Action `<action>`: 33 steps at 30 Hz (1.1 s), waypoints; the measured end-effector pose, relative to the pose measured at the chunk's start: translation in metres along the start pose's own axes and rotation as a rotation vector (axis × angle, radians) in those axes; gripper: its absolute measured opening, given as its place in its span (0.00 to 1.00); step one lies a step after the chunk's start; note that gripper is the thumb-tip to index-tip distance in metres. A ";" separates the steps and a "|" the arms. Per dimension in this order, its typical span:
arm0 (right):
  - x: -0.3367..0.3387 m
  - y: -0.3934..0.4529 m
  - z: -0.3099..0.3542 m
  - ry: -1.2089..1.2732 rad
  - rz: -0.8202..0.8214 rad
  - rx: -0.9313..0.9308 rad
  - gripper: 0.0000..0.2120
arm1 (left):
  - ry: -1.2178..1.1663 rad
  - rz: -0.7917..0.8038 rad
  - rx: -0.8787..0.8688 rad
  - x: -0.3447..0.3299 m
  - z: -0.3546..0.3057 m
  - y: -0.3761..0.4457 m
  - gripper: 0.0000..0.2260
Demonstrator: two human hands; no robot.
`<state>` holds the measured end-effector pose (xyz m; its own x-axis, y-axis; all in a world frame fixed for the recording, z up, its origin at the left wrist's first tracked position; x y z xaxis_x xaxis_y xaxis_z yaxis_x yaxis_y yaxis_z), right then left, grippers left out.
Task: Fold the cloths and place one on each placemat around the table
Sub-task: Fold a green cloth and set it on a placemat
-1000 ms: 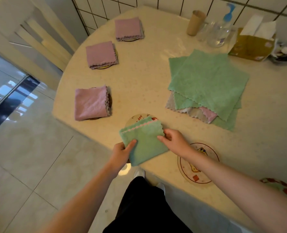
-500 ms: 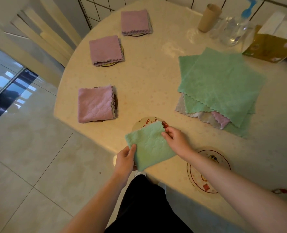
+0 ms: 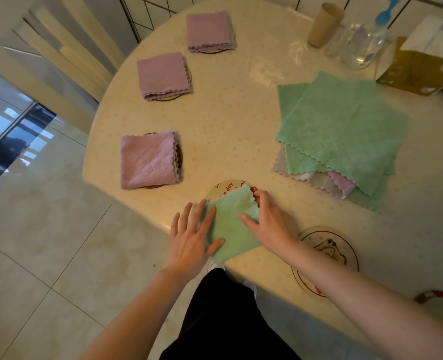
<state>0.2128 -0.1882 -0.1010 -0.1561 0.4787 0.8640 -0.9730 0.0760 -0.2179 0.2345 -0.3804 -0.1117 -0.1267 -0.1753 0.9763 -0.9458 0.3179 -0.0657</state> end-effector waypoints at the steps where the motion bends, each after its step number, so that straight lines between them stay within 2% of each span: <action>1: -0.002 -0.005 0.000 -0.107 0.017 0.048 0.33 | 0.019 0.058 -0.018 -0.008 0.002 -0.002 0.35; 4: -0.003 -0.014 -0.009 -0.267 0.026 0.093 0.35 | 0.069 0.126 -0.034 -0.019 0.003 -0.003 0.39; 9: 0.006 -0.032 -0.018 -0.304 -0.056 0.034 0.25 | 0.007 0.229 0.047 -0.017 0.002 -0.003 0.41; 12: 0.006 -0.043 -0.026 -0.111 -0.060 -0.179 0.19 | -0.122 0.229 0.120 -0.008 0.000 0.005 0.39; 15: -0.005 -0.043 -0.032 0.093 0.033 -0.406 0.17 | -0.306 0.114 0.263 0.007 0.006 0.022 0.30; 17: -0.012 -0.039 -0.036 0.187 0.057 -0.490 0.17 | -0.374 0.104 0.384 0.010 0.014 0.033 0.24; 20: -0.016 -0.035 -0.039 0.246 0.078 -0.531 0.15 | -0.538 0.174 0.575 0.005 0.026 0.040 0.20; 22: -0.013 -0.035 -0.037 0.260 0.116 -0.533 0.14 | -0.596 0.245 0.642 0.000 0.028 0.041 0.19; 25: -0.010 -0.037 -0.034 0.277 0.160 -0.509 0.16 | -0.613 0.290 0.634 0.004 0.026 0.042 0.14; 27: -0.007 -0.039 -0.035 0.321 0.148 -0.513 0.15 | -0.748 0.303 0.638 0.008 0.024 0.042 0.11; 30: -0.004 -0.036 -0.041 0.451 0.101 -0.539 0.13 | -1.013 0.315 0.648 0.015 0.024 0.048 0.12; 33: -0.001 -0.024 -0.043 0.538 0.070 -0.564 0.09 | -1.143 0.325 0.668 0.014 0.028 0.063 0.10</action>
<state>0.2432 -0.1527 -0.1165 0.0307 0.8461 0.5321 -0.7082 0.3941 -0.5859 0.1648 -0.3893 -0.1078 -0.2352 -0.9500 0.2054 -0.7477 0.0419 -0.6628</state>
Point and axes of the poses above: each hand's wrist, its own y-axis towards the middle knuckle, its own x-axis out of the back of the hand, z = x × y, the point moved 8 cm from there along y, towards the middle knuckle, and after that the axes turned 7 degrees about -z, right-handed, at the moved point
